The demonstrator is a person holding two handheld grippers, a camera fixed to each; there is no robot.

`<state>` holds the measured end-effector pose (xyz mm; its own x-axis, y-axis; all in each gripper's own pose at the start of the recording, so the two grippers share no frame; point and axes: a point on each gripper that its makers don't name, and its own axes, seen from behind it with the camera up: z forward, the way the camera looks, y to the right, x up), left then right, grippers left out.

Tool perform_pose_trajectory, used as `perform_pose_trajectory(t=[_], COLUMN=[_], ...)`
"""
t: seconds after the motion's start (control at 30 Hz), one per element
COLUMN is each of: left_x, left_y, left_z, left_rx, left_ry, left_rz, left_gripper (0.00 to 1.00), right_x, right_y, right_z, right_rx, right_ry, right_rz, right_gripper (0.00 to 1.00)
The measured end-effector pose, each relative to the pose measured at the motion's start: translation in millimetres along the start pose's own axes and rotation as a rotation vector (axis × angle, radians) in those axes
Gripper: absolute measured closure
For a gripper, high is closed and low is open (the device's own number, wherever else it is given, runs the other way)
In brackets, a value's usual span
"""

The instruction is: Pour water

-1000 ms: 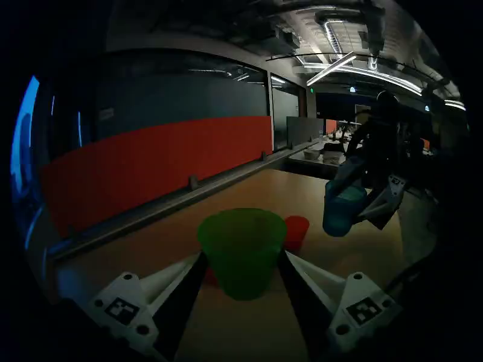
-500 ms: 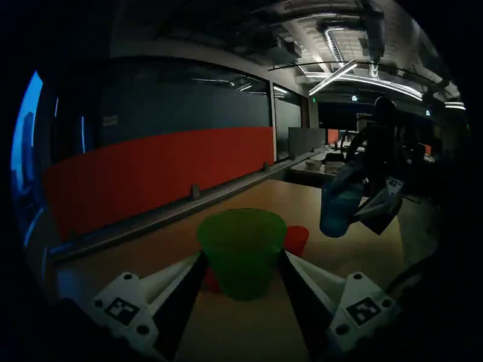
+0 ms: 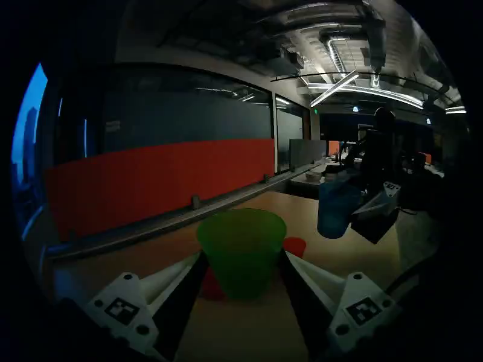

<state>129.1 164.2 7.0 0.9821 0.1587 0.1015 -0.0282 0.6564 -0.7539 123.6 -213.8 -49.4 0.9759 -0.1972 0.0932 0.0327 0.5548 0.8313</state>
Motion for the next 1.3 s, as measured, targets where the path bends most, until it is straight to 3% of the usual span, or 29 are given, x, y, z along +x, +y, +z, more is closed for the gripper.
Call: perform_pose_trajectory(t=[0.27,0.57,1.3], left_x=[2.8,9.4,17.6], left_y=[2.4,5.2,12.2], left_z=[-2.9,-5.3,-1.5], left_rx=[-0.006,-0.016,-0.043], left_ry=[0.010,0.028,0.072], left_rz=[0.002,0.007,0.004], left_gripper=[0.19,0.19,0.18], right_x=[16.8,28.4,31.6], right_y=[2.9,9.6,22.3], right_z=[0.5,-0.3,2.3], right_rx=[0.000,-0.013,-0.036], right_ry=[0.080,0.125,0.122], right_rz=[0.019,0.031,0.028], right_gripper=[0.02,0.02,0.02])
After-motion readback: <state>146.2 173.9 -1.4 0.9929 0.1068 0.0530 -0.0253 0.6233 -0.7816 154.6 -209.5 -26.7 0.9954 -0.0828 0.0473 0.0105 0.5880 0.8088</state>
